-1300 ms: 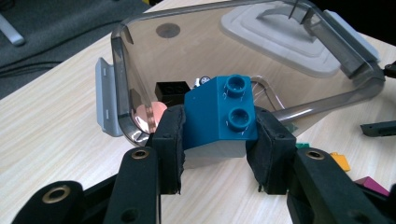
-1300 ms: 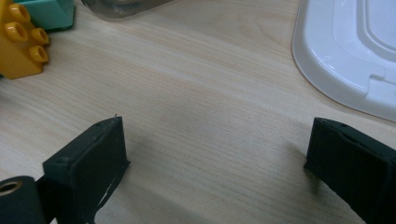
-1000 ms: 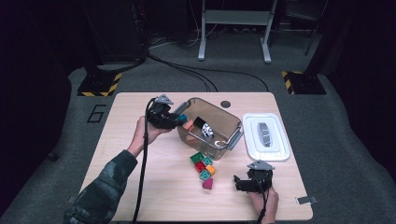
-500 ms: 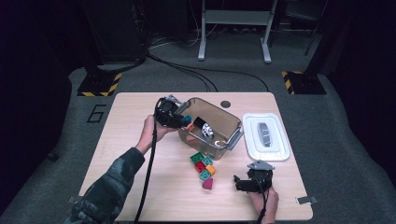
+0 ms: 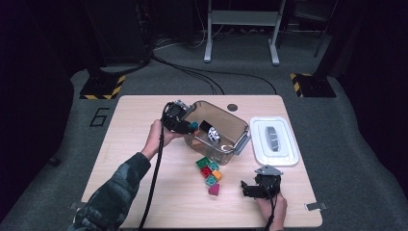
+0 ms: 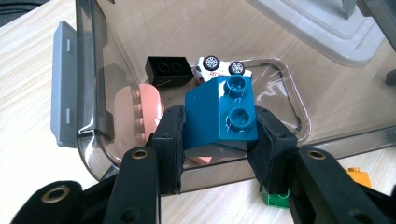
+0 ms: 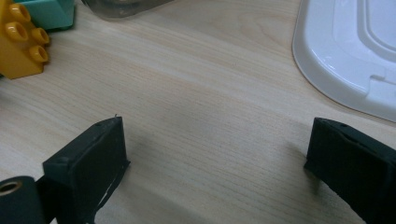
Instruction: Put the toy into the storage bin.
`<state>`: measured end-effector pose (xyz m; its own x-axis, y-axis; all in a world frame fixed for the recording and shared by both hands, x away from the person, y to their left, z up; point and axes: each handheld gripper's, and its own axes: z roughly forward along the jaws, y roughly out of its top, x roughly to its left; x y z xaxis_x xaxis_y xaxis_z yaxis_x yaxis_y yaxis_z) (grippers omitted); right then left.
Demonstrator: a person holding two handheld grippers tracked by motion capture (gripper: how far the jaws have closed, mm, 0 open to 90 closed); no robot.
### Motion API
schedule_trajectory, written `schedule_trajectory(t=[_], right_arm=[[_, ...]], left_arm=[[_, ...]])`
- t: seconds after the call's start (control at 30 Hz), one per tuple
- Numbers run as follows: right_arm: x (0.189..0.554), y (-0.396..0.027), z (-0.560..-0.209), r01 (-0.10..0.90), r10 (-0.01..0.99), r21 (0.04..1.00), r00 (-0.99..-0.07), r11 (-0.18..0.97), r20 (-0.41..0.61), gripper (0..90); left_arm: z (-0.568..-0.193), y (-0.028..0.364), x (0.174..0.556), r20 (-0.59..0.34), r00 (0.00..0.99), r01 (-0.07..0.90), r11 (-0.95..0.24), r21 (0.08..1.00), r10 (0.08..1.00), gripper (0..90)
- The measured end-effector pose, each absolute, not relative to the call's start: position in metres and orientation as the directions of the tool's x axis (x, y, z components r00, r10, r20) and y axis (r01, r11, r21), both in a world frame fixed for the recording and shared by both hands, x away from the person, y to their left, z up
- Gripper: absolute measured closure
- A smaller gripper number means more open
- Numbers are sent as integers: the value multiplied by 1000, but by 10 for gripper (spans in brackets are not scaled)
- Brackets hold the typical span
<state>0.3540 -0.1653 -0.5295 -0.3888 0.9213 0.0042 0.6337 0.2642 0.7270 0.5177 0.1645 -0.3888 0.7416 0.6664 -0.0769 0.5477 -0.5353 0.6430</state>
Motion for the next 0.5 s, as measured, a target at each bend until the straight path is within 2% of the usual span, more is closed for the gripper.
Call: schedule_trajectory(t=[0.1, 0.3, 0.5], right_arm=[[354, -165, -529, 634, 921, 727, -390, 265, 4, 38], [354, -165, -529, 634, 921, 727, -390, 265, 4, 39], [354, -166, -529, 633, 921, 727, -390, 265, 4, 40]], left_arm=[[-388, 165, 517, -85, 735, 555, -525, 645, 672, 567], [-382, 170, 509, -86, 738, 550, -523, 651, 670, 375], [-379, 181, 489, -78, 747, 521, -507, 687, 661, 265]])
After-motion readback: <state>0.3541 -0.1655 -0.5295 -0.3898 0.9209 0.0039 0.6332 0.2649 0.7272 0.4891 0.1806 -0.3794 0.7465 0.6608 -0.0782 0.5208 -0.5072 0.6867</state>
